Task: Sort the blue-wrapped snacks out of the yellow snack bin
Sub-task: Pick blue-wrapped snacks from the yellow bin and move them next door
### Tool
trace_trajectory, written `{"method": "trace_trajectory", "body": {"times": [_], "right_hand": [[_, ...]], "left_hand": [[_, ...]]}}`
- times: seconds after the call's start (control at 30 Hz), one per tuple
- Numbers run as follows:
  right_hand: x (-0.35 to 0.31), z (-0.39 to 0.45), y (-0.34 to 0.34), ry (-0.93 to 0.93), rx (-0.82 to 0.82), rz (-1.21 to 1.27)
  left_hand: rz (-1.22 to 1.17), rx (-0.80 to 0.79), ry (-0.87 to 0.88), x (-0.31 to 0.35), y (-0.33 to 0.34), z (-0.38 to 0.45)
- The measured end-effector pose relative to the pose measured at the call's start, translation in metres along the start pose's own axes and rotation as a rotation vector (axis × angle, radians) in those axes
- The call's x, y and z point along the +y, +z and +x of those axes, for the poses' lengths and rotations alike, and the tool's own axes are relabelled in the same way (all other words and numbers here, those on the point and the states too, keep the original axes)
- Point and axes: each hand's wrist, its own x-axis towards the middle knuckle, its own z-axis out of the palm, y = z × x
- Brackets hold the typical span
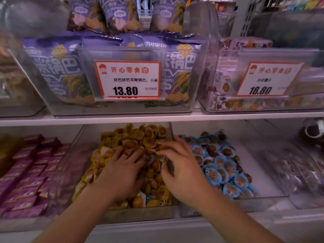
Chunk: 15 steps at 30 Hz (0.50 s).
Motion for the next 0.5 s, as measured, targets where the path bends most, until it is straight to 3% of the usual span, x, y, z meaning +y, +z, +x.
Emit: {"method": "trace_trajectory", "body": {"times": [0.07, 0.17, 0.27, 0.37, 0.5], "right_hand": [[-0.001, 0.001, -0.004, 0.004, -0.026, -0.063], [-0.009, 0.005, -0.007, -0.147, -0.030, -0.381], [-0.028, 0.016, 0.001, -0.201, -0.097, -0.373], [-0.036, 0.033, 0.028, -0.134, -0.325, -0.380], [-0.029, 0.049, 0.064, 0.097, -0.572, -0.447]], "left_hand": [[0.011, 0.004, -0.091, -0.015, -0.006, 0.001], [-0.009, 0.001, -0.204, -0.042, -0.017, -0.006], [-0.036, -0.020, -0.223, -0.053, -0.016, -0.020], [-0.042, 0.016, -0.207, -0.048, -0.014, -0.028], [-0.067, 0.075, -0.171, -0.046, -0.012, -0.032]]}}
